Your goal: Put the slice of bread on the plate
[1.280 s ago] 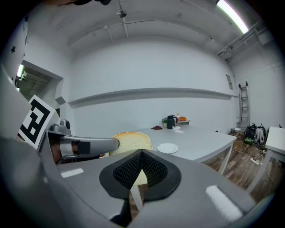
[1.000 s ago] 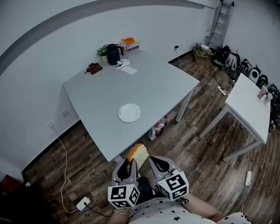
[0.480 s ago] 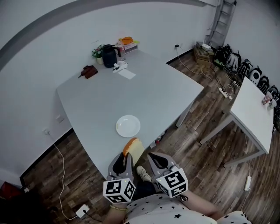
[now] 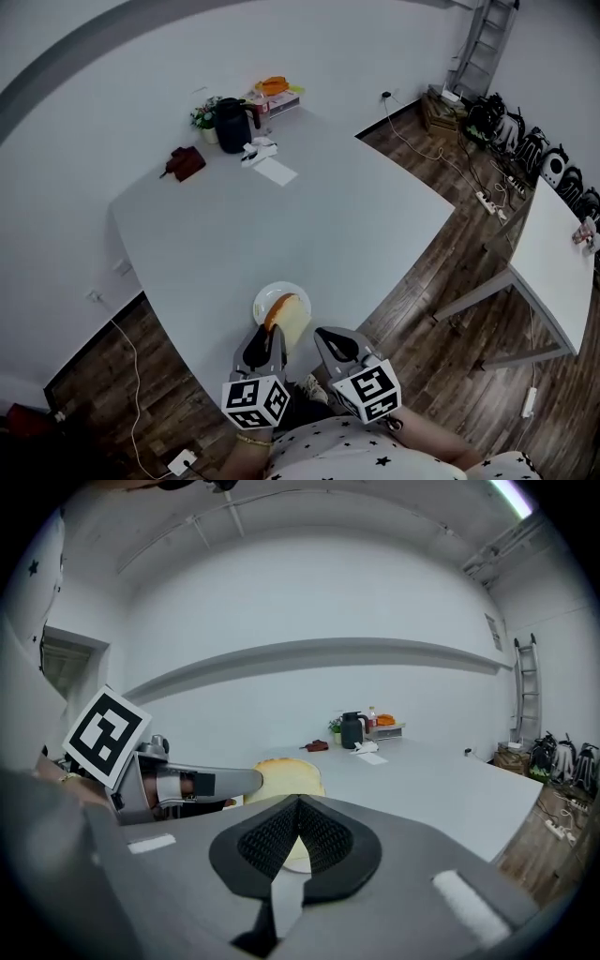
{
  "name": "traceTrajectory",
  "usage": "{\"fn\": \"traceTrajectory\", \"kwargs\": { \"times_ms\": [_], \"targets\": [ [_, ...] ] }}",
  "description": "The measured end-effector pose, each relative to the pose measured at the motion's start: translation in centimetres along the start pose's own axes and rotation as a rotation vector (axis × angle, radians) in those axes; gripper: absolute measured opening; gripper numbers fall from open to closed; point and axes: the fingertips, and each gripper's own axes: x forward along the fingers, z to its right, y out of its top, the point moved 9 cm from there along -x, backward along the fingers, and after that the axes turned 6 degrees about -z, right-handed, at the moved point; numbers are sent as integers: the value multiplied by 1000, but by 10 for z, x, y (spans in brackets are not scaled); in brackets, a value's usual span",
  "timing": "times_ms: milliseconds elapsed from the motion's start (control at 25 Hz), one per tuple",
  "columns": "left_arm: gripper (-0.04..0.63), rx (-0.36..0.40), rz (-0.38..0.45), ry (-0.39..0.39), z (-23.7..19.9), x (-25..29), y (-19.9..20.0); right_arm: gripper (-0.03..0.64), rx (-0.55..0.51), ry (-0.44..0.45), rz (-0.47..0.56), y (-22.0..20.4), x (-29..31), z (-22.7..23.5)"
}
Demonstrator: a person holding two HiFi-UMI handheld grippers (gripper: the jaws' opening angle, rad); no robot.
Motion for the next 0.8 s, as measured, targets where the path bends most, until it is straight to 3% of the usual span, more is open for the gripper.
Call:
{"fn": "traceTrajectory", "kwargs": {
  "times_ms": [520,800],
  "targets": [
    [94,-75,-108,36,-45,69,-11,-2,10,17,-63,17,61,31],
    [101,-84,-142,113,-68,85,-15,-2,19,36,-89,17,80,38]
  ]
}}
